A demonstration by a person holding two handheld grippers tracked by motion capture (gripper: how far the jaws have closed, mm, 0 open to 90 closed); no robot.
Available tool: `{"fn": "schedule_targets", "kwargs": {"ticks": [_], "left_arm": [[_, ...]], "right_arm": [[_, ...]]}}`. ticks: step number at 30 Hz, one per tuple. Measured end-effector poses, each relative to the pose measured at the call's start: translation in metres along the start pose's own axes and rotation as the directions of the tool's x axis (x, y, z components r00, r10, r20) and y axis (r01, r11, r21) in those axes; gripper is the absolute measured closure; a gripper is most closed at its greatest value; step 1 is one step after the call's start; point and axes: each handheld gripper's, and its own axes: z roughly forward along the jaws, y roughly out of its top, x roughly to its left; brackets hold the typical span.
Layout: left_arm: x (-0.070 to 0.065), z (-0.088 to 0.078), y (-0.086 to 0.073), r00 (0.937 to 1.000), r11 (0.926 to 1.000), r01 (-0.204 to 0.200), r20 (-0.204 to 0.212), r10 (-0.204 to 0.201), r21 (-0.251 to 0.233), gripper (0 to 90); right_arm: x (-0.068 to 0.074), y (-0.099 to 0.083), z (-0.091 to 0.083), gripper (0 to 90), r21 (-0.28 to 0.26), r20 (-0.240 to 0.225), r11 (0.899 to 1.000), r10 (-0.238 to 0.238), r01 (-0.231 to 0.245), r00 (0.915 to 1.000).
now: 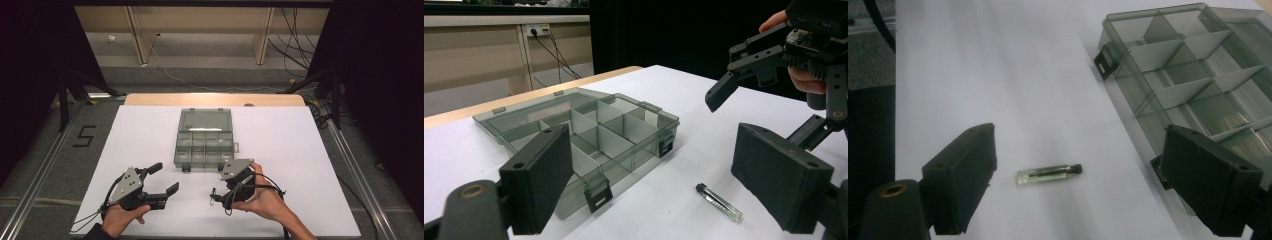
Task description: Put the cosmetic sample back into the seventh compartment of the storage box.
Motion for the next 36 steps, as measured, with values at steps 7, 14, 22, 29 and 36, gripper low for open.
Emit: {"fn": "schedule_targets", "kwargs": {"ticks": [7, 14, 22, 29, 36], "left_arm": [[0.0, 0.0, 0.0, 1.0, 1.0, -0.001, 0.001, 0.001, -0.002, 15.8], [0.0, 0.0, 0.0, 1.0, 1.0, -0.002, 0.002, 0.002, -0.002, 15.8], [0.0, 0.0, 0.0, 1.0, 1.0, 0.001, -0.001, -0.001, -0.002, 15.8], [0.0, 0.0, 0.0, 1.0, 1.0, 0.001, -0.001, -0.001, -0.001, 15.8], [0.0, 0.0, 0.0, 1.0, 1.0, 0.001, -0.001, -0.001, -0.003, 15.8]], "right_arm": [[0.001, 0.005, 0.009, 16.0, 0.046, -0.016, 0.999, -0.01, 0.01, 0.9998], [0.002, 0.007, 0.021, 16.1, 0.107, -0.042, 0.994, -0.034, 0.038, 0.9986], [0.001, 0.007, 0.033, 16.5, 0.17, -0.072, 0.984, -0.037, 0.049, 0.9967], [0.001, 0.006, 0.041, 16.5, 0.218, -0.087, 0.974, -0.042, 0.06, 0.9954], [0.001, 0.005, 0.049, 16.5, 0.261, -0.1, 0.964, -0.029, 0.054, 0.9946]]}}
